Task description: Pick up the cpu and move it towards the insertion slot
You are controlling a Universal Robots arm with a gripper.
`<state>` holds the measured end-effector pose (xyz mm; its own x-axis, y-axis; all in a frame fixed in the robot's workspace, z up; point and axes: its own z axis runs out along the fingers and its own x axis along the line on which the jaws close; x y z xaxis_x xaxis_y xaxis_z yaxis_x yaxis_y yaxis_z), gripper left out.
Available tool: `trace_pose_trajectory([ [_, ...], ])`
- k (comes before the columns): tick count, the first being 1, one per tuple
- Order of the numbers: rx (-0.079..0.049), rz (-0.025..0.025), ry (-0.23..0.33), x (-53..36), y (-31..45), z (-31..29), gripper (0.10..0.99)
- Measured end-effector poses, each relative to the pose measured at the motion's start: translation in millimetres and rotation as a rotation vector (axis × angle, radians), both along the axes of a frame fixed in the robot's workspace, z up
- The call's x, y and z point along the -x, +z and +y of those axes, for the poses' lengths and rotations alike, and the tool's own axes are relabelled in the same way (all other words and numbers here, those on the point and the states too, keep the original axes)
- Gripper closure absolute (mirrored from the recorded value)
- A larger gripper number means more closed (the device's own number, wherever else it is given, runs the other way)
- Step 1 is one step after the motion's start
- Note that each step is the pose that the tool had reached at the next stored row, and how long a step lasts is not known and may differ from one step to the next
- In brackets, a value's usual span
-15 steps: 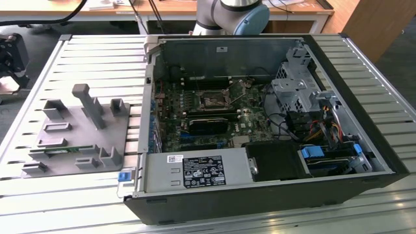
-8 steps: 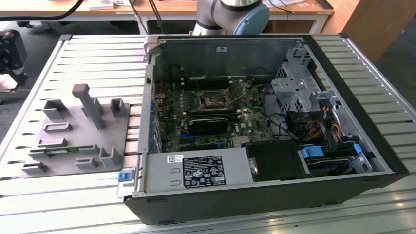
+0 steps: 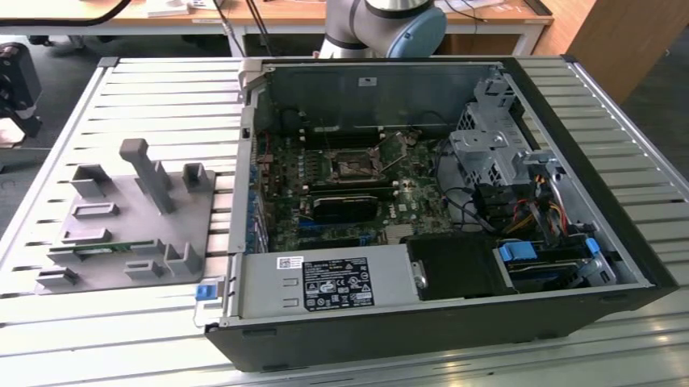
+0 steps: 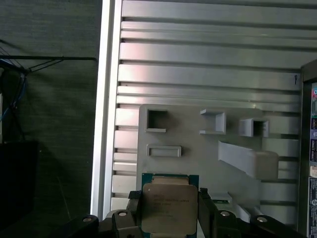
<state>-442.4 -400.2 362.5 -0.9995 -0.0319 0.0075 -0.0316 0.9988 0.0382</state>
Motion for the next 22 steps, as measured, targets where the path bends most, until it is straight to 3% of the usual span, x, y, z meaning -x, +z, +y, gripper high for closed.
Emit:
trace_pose_trajectory([
  [15, 0.0, 0.0, 0.0, -0.9, 19.7, -0.1, 0.541],
  [22, 0.0, -0.0001, 0.0, -17.6, 22.8, 0.0, 0.541],
])
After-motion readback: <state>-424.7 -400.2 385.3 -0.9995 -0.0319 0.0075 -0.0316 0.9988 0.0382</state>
